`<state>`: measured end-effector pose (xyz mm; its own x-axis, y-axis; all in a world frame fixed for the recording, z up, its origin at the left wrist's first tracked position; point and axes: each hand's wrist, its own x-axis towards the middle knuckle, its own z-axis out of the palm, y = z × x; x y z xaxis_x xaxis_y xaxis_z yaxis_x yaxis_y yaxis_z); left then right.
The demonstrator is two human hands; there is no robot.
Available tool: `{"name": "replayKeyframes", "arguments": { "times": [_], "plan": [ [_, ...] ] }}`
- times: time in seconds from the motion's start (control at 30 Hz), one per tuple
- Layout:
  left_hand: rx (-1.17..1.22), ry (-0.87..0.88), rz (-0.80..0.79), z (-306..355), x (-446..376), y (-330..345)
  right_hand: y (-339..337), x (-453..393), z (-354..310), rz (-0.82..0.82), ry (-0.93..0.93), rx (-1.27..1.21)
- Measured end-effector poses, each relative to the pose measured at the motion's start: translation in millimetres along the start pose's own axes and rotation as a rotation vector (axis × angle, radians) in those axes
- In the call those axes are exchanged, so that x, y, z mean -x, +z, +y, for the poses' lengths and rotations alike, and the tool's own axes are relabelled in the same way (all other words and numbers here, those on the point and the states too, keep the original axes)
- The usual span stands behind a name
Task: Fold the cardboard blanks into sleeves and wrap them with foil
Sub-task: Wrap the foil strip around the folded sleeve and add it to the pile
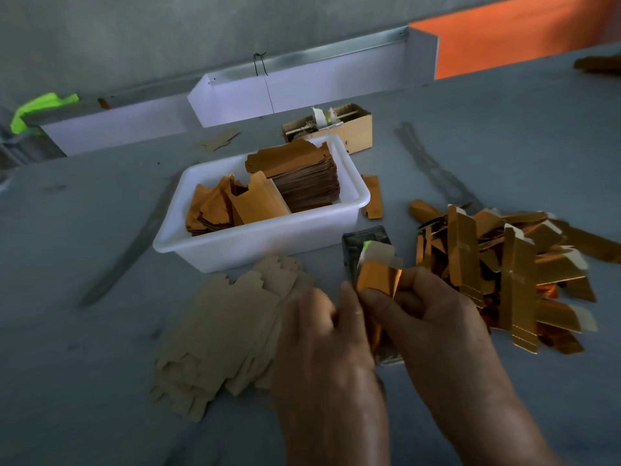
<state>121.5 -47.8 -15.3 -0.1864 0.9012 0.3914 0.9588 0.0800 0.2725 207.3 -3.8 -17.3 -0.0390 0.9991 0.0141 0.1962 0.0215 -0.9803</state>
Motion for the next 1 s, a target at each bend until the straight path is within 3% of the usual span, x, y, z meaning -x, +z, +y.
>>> {"name": "replayKeyframes", "arguments": {
  "times": [0.1,0.3,0.4,0.5,0.63,0.77,0.9,1.0],
  "plan": [
    [-0.092,0.042,-0.030,9.3,1.0,4.1,-0.4,-0.6,0.9,0.014,-0.008,0.018],
    [0.035,0.062,-0.040,4.2,5.4,8.4,-2.7,-4.0,2.9,0.048,-0.046,0.110],
    [0.322,-0.099,-0.062,-5.3,-1.4,-0.5,-6.4,-10.3,0.0,0.019,-0.065,0.132],
    [0.795,-0.398,-0.266,-18.6,-10.9,-8.4,-11.3,-15.0,-2.9,-0.041,-0.016,0.005],
    [0.954,-0.453,-0.408,-26.9,-22.7,-14.8,-14.0,-15.3,-4.0,-0.134,0.077,-0.147],
    [0.948,-0.476,-0.356,-28.0,-23.7,-6.1,-17.4,-18.5,-5.6,-0.108,0.036,-0.017],
    [1.100,-0.637,-0.196,-36.8,-25.7,-4.8,-40.6,-26.8,-5.5,0.114,-0.137,0.180],
    [1.136,-0.701,-0.157,-39.9,-23.2,-3.0,-48.1,-26.3,2.1,0.059,-0.118,0.333]
  ]
}}
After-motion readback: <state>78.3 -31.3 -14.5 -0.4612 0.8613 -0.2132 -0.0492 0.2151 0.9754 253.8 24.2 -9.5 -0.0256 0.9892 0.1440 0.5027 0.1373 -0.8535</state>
